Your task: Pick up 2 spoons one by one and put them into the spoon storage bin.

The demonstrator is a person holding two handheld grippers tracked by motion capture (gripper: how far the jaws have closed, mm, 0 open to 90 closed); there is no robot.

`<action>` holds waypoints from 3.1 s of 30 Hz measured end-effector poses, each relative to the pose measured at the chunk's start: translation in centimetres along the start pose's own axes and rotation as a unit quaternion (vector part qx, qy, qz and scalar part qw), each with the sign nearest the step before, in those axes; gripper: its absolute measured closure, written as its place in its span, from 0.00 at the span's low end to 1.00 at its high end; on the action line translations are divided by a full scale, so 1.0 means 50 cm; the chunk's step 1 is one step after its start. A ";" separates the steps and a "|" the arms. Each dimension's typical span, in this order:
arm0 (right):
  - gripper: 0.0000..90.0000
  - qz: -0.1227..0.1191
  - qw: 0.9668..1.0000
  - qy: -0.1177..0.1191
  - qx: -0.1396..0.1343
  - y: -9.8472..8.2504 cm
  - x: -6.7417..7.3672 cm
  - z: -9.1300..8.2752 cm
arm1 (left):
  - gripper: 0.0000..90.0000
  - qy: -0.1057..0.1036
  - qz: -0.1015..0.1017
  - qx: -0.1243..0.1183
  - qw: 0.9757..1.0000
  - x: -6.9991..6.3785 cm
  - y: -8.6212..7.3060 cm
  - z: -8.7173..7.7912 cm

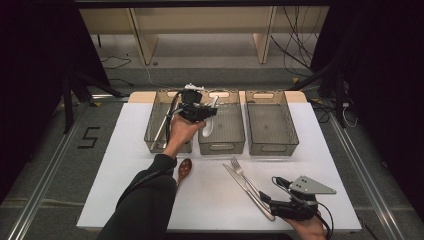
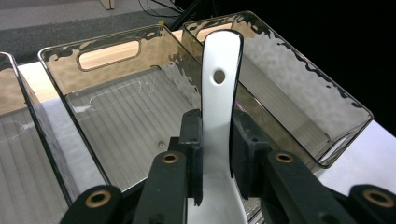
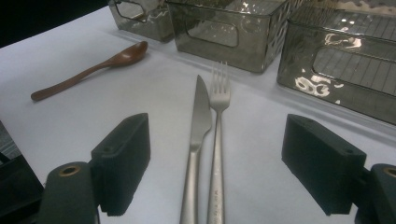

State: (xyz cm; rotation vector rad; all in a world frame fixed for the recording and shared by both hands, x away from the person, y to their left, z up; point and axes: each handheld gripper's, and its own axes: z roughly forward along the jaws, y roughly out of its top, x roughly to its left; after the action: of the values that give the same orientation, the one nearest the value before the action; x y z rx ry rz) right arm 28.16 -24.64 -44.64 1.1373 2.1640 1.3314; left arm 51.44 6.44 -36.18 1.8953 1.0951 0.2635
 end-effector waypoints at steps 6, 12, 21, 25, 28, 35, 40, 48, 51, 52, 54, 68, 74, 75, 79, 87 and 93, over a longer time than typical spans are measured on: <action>0.27 -0.002 1.000 0.001 0.000 0.000 0.000 0.000 | 0.84 0.002 -0.005 -0.001 1.000 0.002 -0.008 0.014; 0.27 -0.002 1.000 0.001 0.000 0.000 0.001 0.000 | 0.84 0.007 -0.008 0.006 1.000 0.011 -0.019 0.023; 0.27 -0.003 1.000 0.001 0.000 0.000 0.001 0.001 | 0.83 0.016 -0.014 0.011 1.000 0.013 -0.025 0.037; 0.27 -0.002 1.000 0.001 0.000 0.000 0.000 0.000 | 0.83 0.022 -0.021 0.015 0.999 0.016 -0.030 0.041; 0.27 -0.002 1.000 0.001 0.000 0.000 0.000 0.000 | 0.73 0.024 -0.038 0.014 0.999 0.019 -0.032 0.042; 0.27 -0.003 1.000 0.001 0.000 0.000 0.001 0.001 | 0.46 0.016 -0.036 0.004 0.999 0.006 -0.017 0.015; 0.27 -0.003 1.000 0.001 0.003 0.000 0.002 0.000 | 0.37 0.004 -0.029 0.006 1.000 -0.005 -0.007 -0.020; 0.27 -0.002 1.000 0.000 0.004 0.000 0.003 0.000 | 0.30 -0.018 -0.025 0.035 0.999 -0.011 -0.015 -0.070; 0.27 0.000 1.000 0.000 0.002 -0.001 0.002 0.001 | 0.29 -0.024 -0.026 0.043 0.998 -0.012 -0.029 -0.094; 0.27 0.000 1.000 0.000 0.002 -0.001 0.002 0.001 | 0.29 -0.023 -0.025 0.046 0.998 -0.010 -0.035 -0.103; 0.27 0.000 1.000 0.001 0.004 -0.001 0.002 0.000 | 0.28 -0.018 -0.027 0.044 0.999 -0.010 -0.049 -0.122; 0.27 -0.002 1.000 0.000 0.003 -0.001 0.004 0.003 | 0.28 0.020 -0.041 0.096 0.994 0.021 -0.187 -0.187; 0.27 -0.004 1.000 0.000 0.004 -0.001 0.005 0.003 | 0.28 0.038 -0.048 0.123 0.990 0.027 -0.220 -0.198; 0.27 -0.004 1.000 0.001 0.003 -0.001 0.005 0.003 | 0.29 0.042 -0.046 0.128 0.990 0.026 -0.225 -0.200; 0.27 -0.004 1.000 0.000 0.004 0.000 0.005 0.003 | 0.29 0.051 -0.039 0.159 0.985 0.022 -0.249 -0.193; 0.27 -0.004 1.000 0.000 0.005 0.000 0.006 0.004 | 0.29 0.057 -0.028 0.200 0.978 0.012 -0.276 -0.176; 0.27 -0.005 1.000 0.000 0.004 0.000 0.005 0.003 | 0.27 0.064 -0.028 0.215 0.974 0.010 -0.285 -0.169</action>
State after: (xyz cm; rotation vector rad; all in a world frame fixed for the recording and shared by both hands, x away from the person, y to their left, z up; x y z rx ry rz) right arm 28.10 -24.33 -44.71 1.1272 2.1754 1.3188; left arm 38.67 14.72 -42.72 2.2473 1.3766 0.1223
